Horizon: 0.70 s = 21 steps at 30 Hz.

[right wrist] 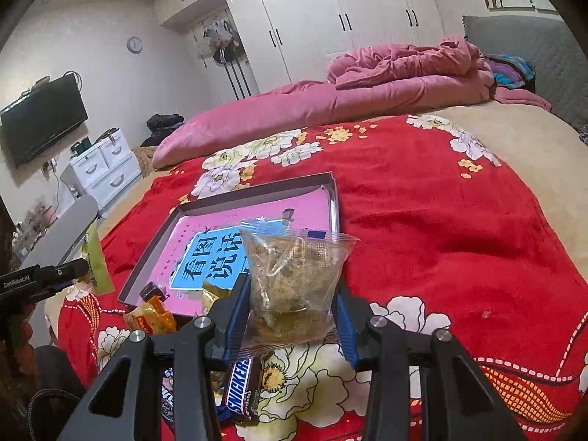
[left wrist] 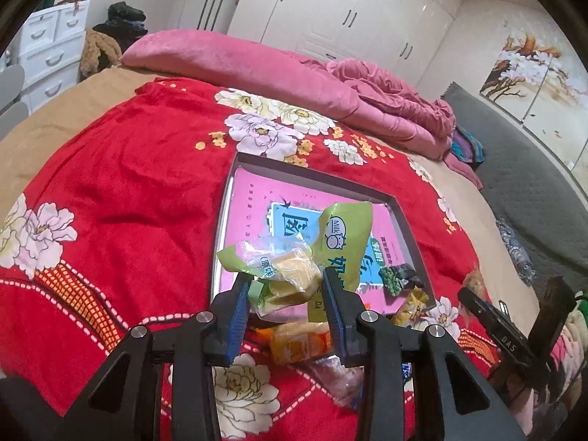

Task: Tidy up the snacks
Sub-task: 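Carry both held bags over the tray toward the pink book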

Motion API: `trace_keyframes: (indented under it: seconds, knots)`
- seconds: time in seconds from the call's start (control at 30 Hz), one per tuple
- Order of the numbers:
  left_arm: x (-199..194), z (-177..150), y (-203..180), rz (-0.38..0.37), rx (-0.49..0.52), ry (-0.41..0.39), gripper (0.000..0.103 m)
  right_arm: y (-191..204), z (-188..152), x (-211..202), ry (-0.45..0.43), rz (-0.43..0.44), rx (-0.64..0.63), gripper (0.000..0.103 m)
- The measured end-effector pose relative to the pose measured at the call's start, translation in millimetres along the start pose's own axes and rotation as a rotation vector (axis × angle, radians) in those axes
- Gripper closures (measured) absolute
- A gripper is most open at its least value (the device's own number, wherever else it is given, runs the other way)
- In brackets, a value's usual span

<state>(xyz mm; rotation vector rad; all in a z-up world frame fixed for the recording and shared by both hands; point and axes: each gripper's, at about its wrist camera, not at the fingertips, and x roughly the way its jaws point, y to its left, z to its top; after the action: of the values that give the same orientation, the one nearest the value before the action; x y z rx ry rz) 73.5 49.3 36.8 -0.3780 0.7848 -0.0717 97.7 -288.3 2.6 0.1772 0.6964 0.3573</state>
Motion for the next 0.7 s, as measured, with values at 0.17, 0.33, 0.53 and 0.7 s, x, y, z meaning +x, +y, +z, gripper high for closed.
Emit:
trace_keyframes:
  seconds: [0.17,0.33,0.53,0.7]
  knots:
    - [6.6,2.2,-5.7,0.002,0.009,-0.002,0.064,-0.4,1.5,1.1,-0.006,-0.004,0.001,0.06]
    - [15.6,2.7,-12.6,0.001,0.026,0.005,0.064,-1.0,2.5,4.2,-0.005,-0.01,0.001,0.06]
    - [27.3,3.4,-18.1,0.002,0.036,0.015,0.064,-2.3,5.0,8.0,-0.008,-0.023,0.002,0.06]
    - [38.0,5.0,-20.8,0.004,0.044,0.025,0.064,-6.1,7.8,12.9,-0.008,-0.033,0.012,0.06]
